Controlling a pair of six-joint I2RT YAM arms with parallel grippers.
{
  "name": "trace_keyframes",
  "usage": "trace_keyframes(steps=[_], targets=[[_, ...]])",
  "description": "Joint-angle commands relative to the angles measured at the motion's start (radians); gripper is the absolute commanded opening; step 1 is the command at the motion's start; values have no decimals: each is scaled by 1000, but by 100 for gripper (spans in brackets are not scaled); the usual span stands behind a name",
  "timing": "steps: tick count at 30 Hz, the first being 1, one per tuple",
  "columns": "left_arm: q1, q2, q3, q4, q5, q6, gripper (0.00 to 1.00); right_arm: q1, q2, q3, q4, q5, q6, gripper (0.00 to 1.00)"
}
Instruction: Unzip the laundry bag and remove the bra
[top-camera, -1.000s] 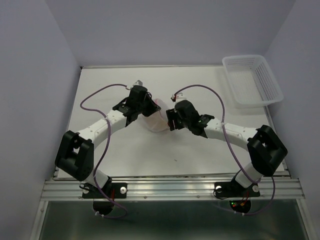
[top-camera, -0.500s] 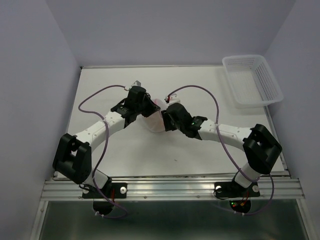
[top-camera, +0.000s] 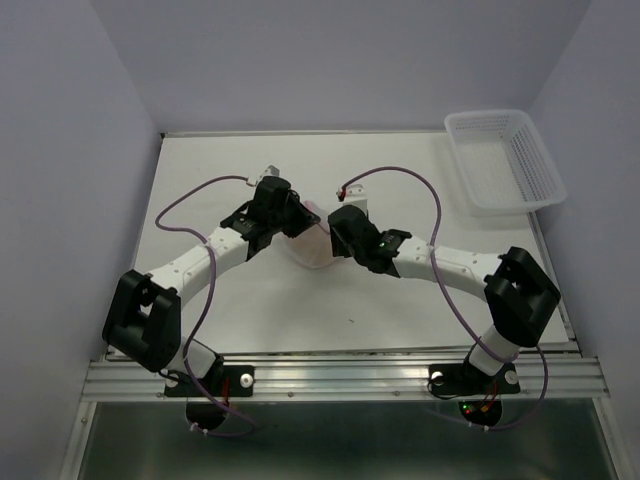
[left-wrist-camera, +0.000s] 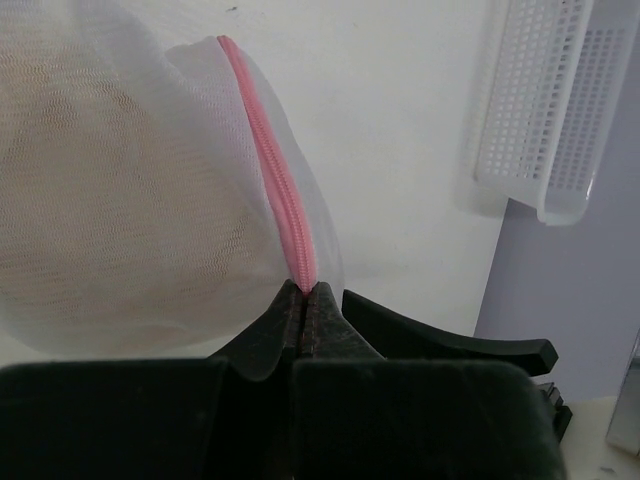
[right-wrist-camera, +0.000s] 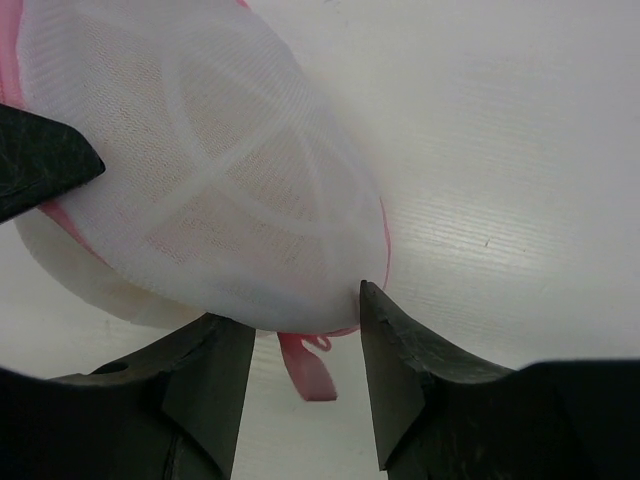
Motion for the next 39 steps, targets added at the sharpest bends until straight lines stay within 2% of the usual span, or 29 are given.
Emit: trace_keyframes(steps=[1,13,18,22,24,28,39], targets=[[-7,-65,-20,12,-22,-22,0,-6,-13,47,-70,102,70,53],[-13,-37,-15,14,-42,-47,0,24,-66,54,-111,42,44,56],[-13,-34,-14,6,-55,-50,0,24,-140,3,-122,62,47,57],[-13,-39,-11,-5,-63,-56,0,24,-229,-57,-125,-5,23,57],[-13,-43,-12,-3,-63,-63,0,24,-243,-90,-124,-31,21,54],[-13,-48,-18,-3,-63,-71,0,24,-226,-103,-124,-41,15,47],[-20,-80,-44,-2,-63,-79,0,24,-76,3,-50,-59,-14,39]])
